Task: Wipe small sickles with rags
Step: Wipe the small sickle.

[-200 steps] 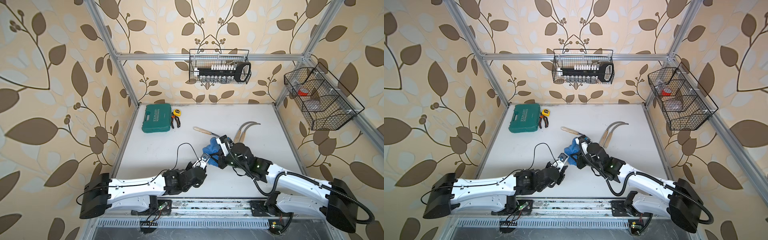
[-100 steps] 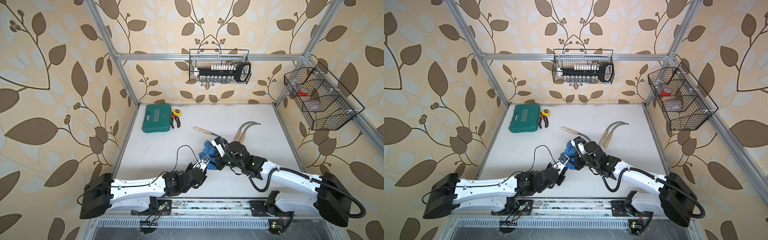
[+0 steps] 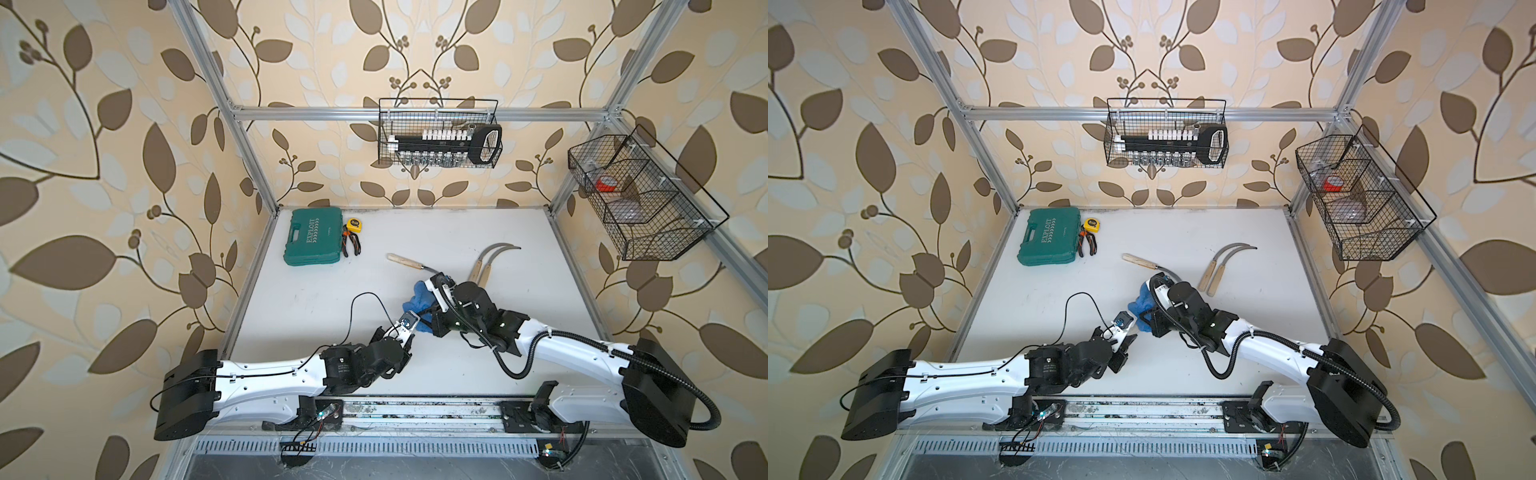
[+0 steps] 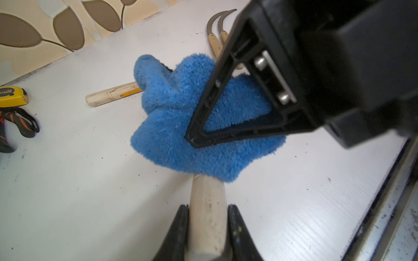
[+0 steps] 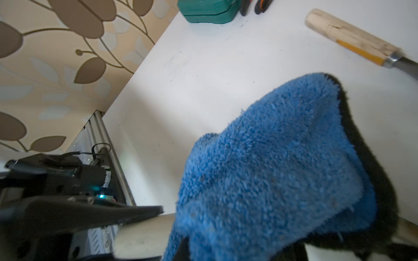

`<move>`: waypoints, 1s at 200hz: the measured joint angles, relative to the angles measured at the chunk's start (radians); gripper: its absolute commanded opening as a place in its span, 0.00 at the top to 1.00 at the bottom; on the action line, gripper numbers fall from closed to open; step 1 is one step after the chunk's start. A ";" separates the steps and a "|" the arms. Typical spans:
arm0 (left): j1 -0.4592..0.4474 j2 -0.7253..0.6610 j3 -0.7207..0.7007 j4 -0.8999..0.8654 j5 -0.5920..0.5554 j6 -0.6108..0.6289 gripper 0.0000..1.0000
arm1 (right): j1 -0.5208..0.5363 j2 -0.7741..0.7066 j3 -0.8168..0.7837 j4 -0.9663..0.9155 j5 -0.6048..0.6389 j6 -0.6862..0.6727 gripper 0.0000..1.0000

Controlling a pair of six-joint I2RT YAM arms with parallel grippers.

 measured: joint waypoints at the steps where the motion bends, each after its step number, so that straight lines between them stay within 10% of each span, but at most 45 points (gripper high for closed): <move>1: 0.000 -0.001 -0.001 0.000 0.000 0.000 1.00 | 0.002 -0.001 0.000 0.000 0.000 0.000 1.00; 50: 0.000 -0.038 -0.023 0.003 -0.006 0.000 1.00 | 0.061 -0.029 0.001 0.016 -0.030 -0.002 1.00; 130: 0.006 -0.033 -0.023 0.025 -0.008 0.000 1.00 | -0.157 0.046 -0.035 0.012 -0.002 0.006 1.00; 200: 0.013 -0.028 -0.023 -0.002 -0.011 -0.001 1.00 | 0.088 -0.002 0.011 -0.012 0.072 -0.006 1.00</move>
